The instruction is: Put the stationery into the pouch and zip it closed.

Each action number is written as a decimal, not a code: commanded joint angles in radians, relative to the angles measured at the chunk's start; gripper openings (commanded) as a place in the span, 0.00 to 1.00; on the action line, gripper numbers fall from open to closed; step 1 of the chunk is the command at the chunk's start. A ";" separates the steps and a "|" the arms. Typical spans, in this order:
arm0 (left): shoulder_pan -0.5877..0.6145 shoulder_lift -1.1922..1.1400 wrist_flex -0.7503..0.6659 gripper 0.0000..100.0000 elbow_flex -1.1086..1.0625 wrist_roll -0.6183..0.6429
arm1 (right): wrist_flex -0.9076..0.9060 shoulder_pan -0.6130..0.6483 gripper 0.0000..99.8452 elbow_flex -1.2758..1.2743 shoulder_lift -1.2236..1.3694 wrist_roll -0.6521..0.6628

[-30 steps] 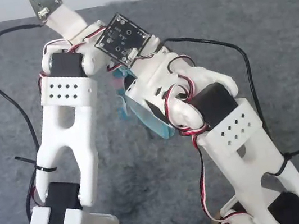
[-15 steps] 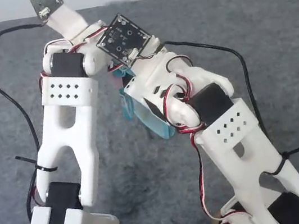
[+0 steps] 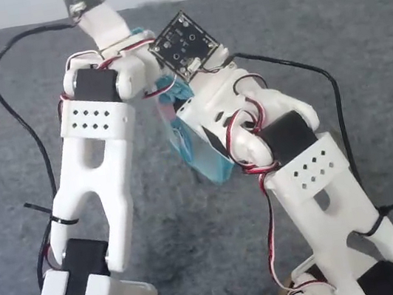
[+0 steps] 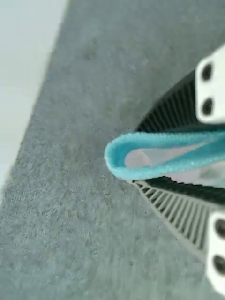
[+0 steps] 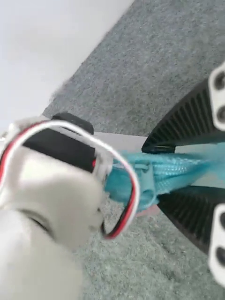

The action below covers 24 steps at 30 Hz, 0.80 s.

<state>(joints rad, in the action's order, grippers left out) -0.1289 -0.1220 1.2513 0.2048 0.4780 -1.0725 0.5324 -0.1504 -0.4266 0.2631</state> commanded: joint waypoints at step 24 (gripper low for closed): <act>0.425 -0.040 0.508 0.29 0.823 -0.443 | 0.064 -0.056 0.01 -0.058 0.012 -0.009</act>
<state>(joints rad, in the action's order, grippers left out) 0.2915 -0.1972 1.7238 1.0610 0.0852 -1.0173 0.4787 -0.2148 -0.4250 0.2585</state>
